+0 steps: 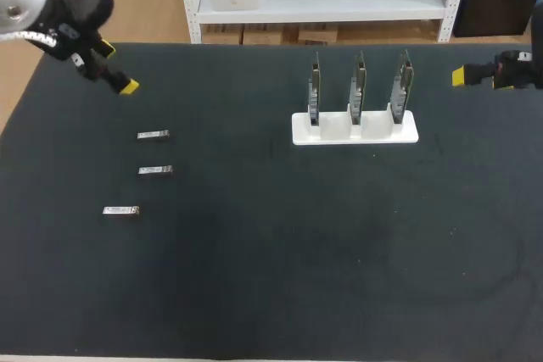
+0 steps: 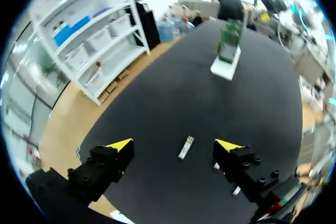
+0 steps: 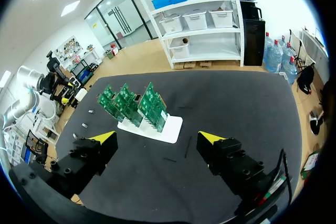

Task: Pick up the optical module with the left hand, and insert it into the network port with the right hand.

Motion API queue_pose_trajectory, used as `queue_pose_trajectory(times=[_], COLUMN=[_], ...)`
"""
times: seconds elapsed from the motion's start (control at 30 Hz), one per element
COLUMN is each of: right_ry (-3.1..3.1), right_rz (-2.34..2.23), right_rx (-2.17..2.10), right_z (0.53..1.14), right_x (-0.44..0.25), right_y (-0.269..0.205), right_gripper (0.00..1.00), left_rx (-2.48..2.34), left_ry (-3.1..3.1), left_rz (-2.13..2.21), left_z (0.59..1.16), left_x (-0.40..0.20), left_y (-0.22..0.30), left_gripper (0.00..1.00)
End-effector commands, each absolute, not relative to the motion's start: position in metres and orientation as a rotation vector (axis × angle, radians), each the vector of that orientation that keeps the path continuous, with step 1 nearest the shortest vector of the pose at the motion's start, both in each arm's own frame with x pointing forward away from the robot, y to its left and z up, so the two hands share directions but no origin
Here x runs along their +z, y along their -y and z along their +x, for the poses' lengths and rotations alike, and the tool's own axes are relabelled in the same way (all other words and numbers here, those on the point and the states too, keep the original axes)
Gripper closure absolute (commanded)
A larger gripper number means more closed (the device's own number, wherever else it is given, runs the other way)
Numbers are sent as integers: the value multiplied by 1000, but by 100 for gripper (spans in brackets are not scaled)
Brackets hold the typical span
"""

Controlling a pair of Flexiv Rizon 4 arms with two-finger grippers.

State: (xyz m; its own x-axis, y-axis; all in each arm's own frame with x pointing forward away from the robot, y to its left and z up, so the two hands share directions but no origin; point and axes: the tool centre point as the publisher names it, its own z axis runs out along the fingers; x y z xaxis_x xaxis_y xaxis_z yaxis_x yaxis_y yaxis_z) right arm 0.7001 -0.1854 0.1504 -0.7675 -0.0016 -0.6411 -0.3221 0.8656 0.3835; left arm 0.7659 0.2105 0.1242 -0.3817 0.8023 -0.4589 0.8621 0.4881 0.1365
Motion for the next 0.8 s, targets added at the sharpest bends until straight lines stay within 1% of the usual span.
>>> queue_pose_trajectory(times=[0.03, 0.17, 0.8], right_ry=[-2376, -2376, -2376], right_rz=[-231, -231, -231], right_rx=[633, 633, 633], right_z=[699, 699, 699], right_x=[151, 151, 151], right_y=[185, 185, 185], right_gripper=[0, 0, 0], left_rx=[-77, -48, -72], left_ry=[-2303, -2288, -2357], left_rz=[1684, 1792, 2009], left_z=[774, 768, 746], left_x=[112, 98, 35], left_y=[-209, -210, -205], left_gripper=[0, 0, 0])
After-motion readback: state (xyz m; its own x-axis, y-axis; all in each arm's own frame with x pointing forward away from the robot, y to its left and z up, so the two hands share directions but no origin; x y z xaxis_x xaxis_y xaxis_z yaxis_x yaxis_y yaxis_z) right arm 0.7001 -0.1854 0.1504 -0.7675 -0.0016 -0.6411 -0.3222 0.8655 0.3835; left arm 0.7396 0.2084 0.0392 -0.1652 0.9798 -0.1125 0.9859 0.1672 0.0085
